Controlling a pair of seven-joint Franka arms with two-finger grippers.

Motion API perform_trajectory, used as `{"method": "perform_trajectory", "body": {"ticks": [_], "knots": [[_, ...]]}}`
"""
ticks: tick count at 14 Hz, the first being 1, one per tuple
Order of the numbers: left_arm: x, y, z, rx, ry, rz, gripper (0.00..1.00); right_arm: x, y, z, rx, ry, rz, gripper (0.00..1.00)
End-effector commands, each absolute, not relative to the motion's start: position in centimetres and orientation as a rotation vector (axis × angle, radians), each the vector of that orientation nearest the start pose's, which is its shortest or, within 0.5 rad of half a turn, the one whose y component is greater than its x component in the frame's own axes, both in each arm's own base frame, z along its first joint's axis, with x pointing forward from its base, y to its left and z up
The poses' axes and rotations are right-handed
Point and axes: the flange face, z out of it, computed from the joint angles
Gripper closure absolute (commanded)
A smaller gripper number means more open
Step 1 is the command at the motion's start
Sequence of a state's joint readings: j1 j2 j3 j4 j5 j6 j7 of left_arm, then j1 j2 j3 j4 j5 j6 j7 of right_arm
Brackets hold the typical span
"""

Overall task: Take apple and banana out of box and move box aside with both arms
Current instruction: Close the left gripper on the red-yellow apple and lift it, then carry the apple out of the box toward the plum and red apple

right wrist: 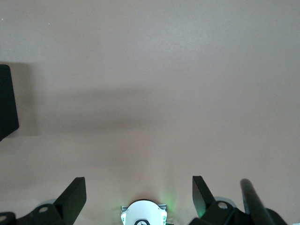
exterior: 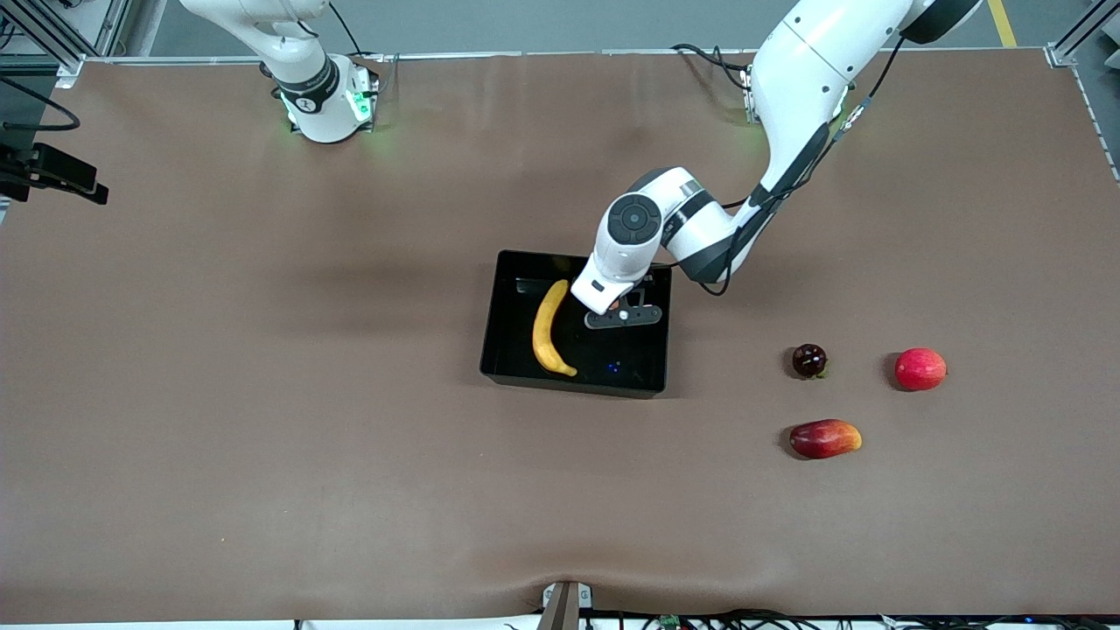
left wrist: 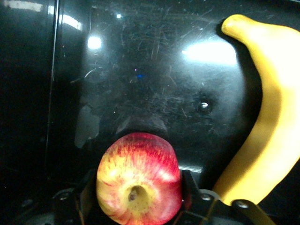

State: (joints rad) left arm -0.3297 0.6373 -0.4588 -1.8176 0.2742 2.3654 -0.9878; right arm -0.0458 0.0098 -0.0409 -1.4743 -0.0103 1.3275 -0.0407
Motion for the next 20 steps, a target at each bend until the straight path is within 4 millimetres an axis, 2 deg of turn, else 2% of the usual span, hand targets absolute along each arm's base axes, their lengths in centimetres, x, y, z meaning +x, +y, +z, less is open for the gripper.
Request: {"method": "perform_trajectory", "body": {"ticks": [1,3,7,9,10,12,13,15,16,18,20], "knots": [[48.0,-44.6,23.2,-3.172,-0.081,-0.002,1.00,52.9,-4.9,64.3,-3.119,0.090,0.217,0.00],[49.2,-44.1,25.6,-3.154,-0.028,-0.108,1.00,53.0,-4.9,64.2,-3.120,0.090,0.213,0.00],[52.0,-42.4,33.3,-3.139,-0.036,-0.217,1.00,53.2,-4.9,63.7,-3.119,0.085,0.215,0.00],[53.8,-40.3,38.3,-3.129,-0.013,-0.209,1.00,53.4,-5.1,63.5,-3.123,0.086,0.198,0.00],[55.1,-38.8,40.6,-3.150,0.018,-0.198,1.00,53.7,-5.1,62.8,-3.122,0.088,0.205,0.00],[57.7,-35.5,44.3,-3.211,0.043,-0.175,1.00,53.9,-5.1,62.2,-3.124,0.088,0.189,0.00],[58.9,-33.4,45.5,-3.225,0.058,-0.152,1.00,53.9,-5.1,62.2,-3.124,0.088,0.186,0.00],[60.2,-29.2,46.7,-3.197,0.113,-0.085,1.00,53.9,-5.0,62.3,-3.125,0.088,0.182,0.00],[60.7,-26.9,46.7,-3.180,0.125,-0.047,1.00,54.0,-4.9,62.2,-3.123,0.086,0.184,0.00],[61.4,-24.0,46.7,-3.162,0.133,-0.003,1.00,54.0,-4.9,62.2,-3.123,0.088,0.184,0.00],[62.4,-19.1,45.7,-3.141,0.114,0.087,1.00,54.0,-4.4,62.5,-3.125,0.074,0.177,0.00]]}}
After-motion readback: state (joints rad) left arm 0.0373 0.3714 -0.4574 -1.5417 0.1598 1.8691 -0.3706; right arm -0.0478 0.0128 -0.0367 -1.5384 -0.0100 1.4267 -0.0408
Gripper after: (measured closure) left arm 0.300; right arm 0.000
